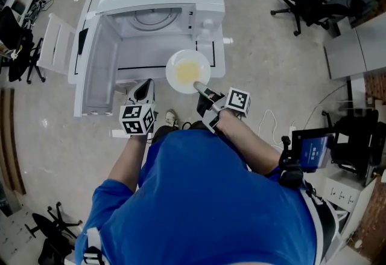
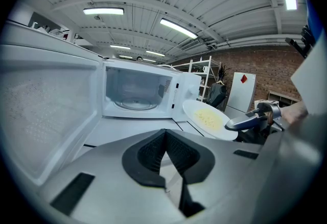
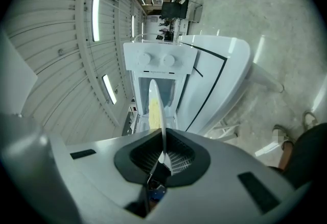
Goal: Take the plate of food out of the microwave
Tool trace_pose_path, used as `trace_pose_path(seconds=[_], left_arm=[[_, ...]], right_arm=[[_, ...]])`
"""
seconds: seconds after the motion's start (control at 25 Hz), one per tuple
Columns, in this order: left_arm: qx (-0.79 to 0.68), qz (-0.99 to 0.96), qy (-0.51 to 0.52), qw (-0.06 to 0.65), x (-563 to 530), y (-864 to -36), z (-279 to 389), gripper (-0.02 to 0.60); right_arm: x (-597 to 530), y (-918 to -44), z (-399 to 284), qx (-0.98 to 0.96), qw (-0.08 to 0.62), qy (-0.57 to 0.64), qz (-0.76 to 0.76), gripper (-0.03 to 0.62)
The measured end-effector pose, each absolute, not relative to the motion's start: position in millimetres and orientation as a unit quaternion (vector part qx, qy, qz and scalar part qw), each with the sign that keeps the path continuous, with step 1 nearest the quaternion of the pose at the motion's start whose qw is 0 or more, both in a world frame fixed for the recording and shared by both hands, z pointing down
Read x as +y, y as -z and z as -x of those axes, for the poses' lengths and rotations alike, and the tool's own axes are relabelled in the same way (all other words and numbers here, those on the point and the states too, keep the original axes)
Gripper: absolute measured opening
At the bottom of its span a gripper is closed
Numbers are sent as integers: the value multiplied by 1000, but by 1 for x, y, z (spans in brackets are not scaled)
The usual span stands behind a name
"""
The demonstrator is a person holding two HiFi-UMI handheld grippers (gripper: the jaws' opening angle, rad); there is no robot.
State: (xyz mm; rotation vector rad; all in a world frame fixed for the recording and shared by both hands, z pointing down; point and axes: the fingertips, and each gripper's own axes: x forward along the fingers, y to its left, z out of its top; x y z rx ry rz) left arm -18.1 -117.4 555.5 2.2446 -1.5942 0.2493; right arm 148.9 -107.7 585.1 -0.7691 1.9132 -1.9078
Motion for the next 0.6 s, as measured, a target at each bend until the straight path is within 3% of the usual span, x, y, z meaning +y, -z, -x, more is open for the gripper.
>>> trace_pose_path(seconds=[0.6], left_arm=[[-569,-795,-88,191,-122,-556,22,11]], right_arm=[[-114,-585,-146,670,157,673,270,18]])
